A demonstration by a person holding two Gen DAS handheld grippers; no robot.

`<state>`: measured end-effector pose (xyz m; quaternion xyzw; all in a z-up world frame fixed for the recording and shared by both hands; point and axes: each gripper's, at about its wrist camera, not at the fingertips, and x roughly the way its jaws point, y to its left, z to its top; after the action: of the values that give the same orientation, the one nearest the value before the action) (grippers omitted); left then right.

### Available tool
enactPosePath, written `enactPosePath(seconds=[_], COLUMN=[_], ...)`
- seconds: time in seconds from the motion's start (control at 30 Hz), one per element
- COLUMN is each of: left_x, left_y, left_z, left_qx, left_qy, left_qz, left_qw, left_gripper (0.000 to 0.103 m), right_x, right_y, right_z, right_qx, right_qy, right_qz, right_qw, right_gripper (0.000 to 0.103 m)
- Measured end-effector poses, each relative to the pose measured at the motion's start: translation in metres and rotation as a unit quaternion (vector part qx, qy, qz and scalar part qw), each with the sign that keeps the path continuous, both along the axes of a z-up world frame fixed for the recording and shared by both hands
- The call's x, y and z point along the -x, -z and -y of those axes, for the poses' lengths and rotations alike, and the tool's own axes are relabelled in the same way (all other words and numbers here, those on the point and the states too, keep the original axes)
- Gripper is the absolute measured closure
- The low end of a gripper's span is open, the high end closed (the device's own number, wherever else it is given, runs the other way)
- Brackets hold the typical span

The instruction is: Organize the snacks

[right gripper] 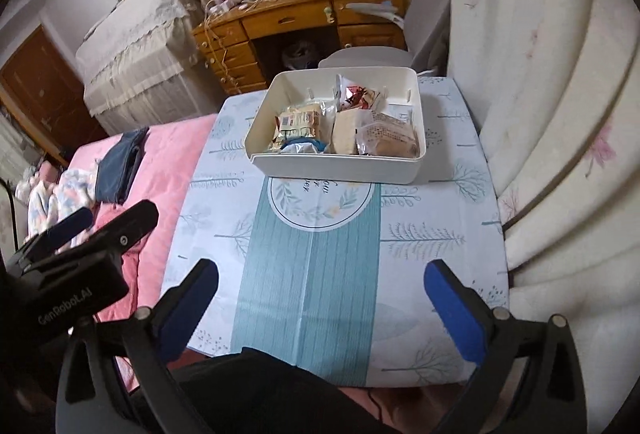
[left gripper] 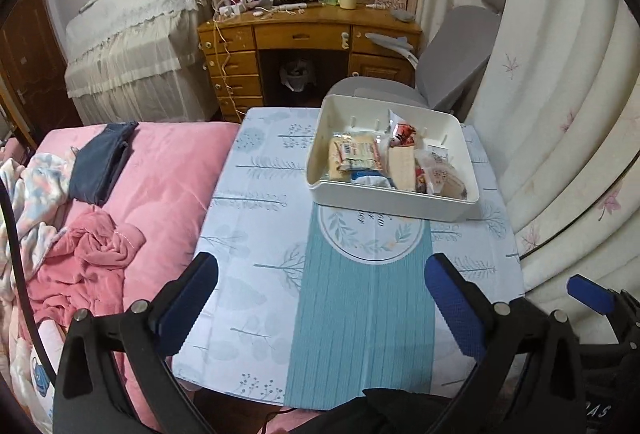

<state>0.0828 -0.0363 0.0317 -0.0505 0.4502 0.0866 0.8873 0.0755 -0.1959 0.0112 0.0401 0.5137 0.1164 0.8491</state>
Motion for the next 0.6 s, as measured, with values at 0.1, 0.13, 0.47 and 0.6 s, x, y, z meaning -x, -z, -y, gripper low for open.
enactPosePath(seconds=[0.1, 0.13, 0.47, 0.6], left_x=[0.005, 0.006, 0.009, 0.005], left_y=[-0.003, -0.004, -0.006, -0.005], left_z=[-0.006, -0.007, -0.008, -0.007], left_qx=[0.002, 0.001, -0.009, -0.010], left_qy=[-0.001, 0.002, 0.023, 0.031], left_qz=[0.009, 0.010, 0.018, 0.016], left_qw=[1.0000, 0.9999, 0.9995, 0.9994], left_gripper=[0.000, 0.000, 0.000, 0.000], right_x=[0.005, 0.006, 0.015, 0.015], right_y=[0.001, 0.001, 0.005, 0.005], right_z=[0.000, -0.001, -0.006, -0.006], right_qx=[0.005, 0.005, -0.004, -0.003], right_qy=[0.023, 0.026, 0.047, 0.054], right_qz=[0.009, 0.010, 0.006, 0.006], right_qw=[1.000, 1.000, 0.999, 0.999], right_gripper=[0.000, 0.000, 0.000, 0.000])
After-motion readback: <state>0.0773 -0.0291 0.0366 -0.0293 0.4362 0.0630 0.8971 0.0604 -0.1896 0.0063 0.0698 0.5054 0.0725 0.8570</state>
